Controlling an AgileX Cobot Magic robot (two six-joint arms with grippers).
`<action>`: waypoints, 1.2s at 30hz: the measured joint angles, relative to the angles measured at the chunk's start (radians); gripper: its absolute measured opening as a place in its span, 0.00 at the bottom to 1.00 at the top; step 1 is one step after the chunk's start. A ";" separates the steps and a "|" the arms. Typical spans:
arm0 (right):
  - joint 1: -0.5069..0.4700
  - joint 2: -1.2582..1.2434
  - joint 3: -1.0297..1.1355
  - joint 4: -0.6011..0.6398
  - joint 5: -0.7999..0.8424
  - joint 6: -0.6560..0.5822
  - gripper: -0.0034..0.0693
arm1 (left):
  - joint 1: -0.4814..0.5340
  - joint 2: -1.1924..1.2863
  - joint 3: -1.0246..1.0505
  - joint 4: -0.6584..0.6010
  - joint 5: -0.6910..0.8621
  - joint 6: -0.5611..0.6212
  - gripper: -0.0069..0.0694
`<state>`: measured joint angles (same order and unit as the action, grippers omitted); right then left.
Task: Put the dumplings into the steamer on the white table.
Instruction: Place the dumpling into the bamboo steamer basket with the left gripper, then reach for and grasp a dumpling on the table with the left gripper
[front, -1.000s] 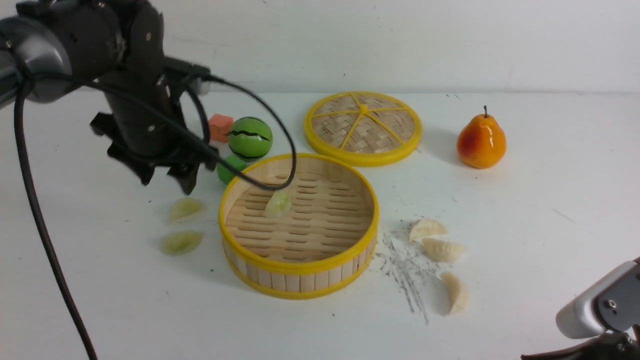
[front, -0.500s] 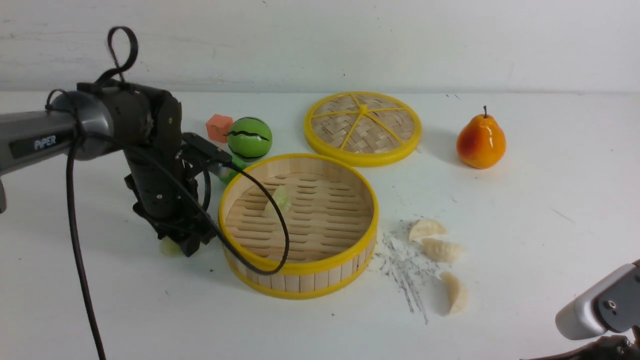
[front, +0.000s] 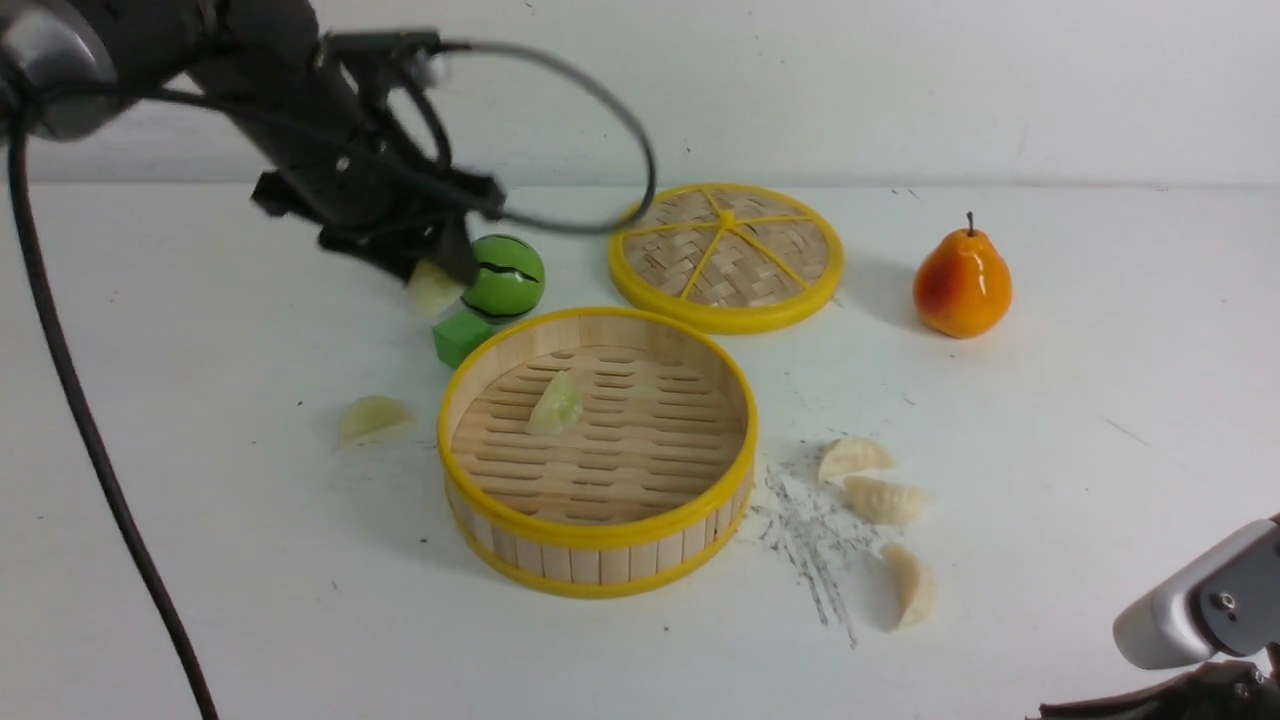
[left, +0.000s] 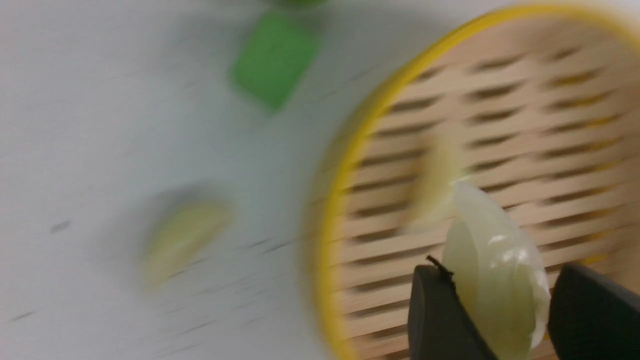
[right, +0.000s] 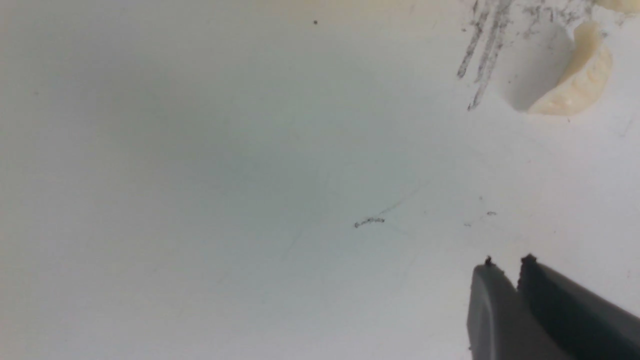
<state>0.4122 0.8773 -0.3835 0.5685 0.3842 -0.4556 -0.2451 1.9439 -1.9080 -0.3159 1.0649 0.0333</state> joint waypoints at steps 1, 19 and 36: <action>0.000 0.001 0.000 0.000 -0.005 0.000 0.15 | -0.017 0.001 -0.004 -0.042 -0.021 -0.004 0.46; 0.000 0.000 0.000 0.000 0.025 0.000 0.18 | -0.208 0.298 0.001 0.247 -0.270 -0.326 0.51; 0.000 0.000 0.000 0.000 0.010 0.000 0.20 | -0.081 0.165 -0.156 0.513 0.158 -0.088 0.72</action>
<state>0.4122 0.8777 -0.3835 0.5685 0.3942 -0.4556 -0.3262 2.1085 -2.0644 0.1969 1.2233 -0.0542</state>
